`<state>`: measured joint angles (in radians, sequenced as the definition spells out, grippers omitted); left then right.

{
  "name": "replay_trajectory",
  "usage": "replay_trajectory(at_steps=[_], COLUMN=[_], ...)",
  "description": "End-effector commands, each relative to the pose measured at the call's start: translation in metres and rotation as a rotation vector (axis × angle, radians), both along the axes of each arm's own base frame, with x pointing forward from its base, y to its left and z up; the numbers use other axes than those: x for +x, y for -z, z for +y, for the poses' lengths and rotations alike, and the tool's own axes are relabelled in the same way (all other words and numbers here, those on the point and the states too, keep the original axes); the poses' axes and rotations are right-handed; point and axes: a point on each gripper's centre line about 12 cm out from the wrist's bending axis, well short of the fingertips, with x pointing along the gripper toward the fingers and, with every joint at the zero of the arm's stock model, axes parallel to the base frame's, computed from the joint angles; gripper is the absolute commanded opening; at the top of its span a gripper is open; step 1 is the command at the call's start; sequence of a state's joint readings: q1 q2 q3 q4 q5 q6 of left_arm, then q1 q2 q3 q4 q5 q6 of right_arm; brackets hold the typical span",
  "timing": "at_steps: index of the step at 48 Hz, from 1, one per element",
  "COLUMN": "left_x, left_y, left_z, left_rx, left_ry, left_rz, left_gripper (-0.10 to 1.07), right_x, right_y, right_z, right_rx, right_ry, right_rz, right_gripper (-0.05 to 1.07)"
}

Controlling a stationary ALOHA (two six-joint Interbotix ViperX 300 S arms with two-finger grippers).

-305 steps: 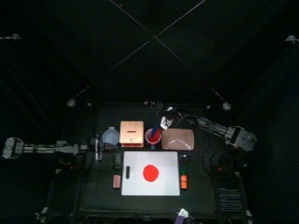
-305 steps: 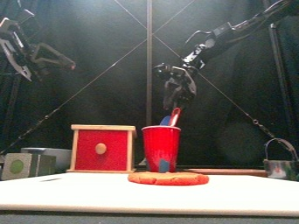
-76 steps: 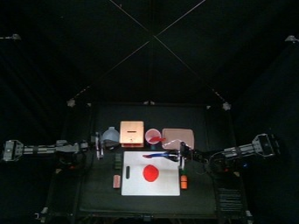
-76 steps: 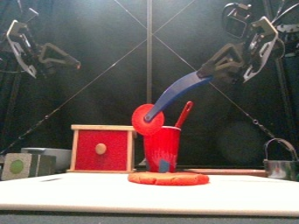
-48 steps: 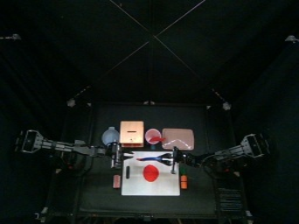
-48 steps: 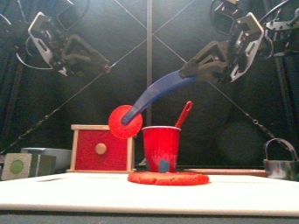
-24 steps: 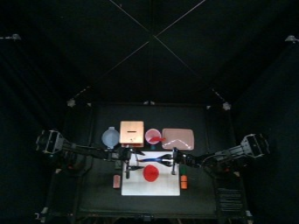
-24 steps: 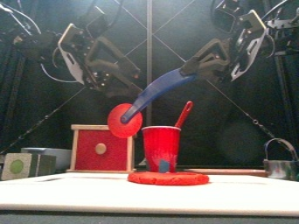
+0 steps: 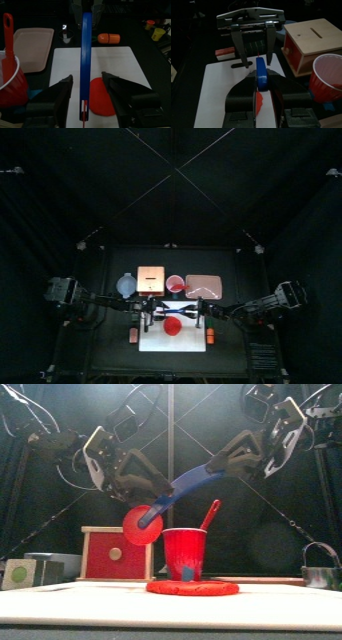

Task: Cut dough in half with pizza cutter

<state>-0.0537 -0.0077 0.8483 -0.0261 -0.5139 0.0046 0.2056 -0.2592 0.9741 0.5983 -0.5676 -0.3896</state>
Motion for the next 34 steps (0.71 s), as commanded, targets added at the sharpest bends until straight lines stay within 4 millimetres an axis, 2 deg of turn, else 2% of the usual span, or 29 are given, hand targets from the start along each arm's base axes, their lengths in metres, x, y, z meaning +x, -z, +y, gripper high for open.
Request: replay_trajectory(at_steps=[1,11,16,22,34], left_x=[0.004,0.003,0.003,0.002,-0.006], left_y=[-0.007,-0.001,-0.001,-0.003,-0.008], left_z=[0.002,0.001,0.002,0.001,-0.006], left_rx=[-0.002,0.003,0.001,0.0,0.0], left_ry=[-0.007,-0.003,-0.005,-0.003,0.017], left_rz=[-0.026,0.006,0.012,0.011,0.008], left_gripper=[0.73,0.48,0.41,0.39,0.39], right_x=[0.004,0.006,0.007,0.007,0.006], right_y=[-0.012,-0.017,-0.017,-0.011,0.027], right_z=[0.001,0.003,0.004,0.007,0.021], right_rx=[0.003,0.004,0.004,0.013,0.083], right_ry=[0.001,-0.003,-0.007,-0.017,-0.101], right_rz=[-0.041,-0.053,-0.053,-0.024,0.241], right_gripper=[0.38,0.38,0.39,0.38,0.38])
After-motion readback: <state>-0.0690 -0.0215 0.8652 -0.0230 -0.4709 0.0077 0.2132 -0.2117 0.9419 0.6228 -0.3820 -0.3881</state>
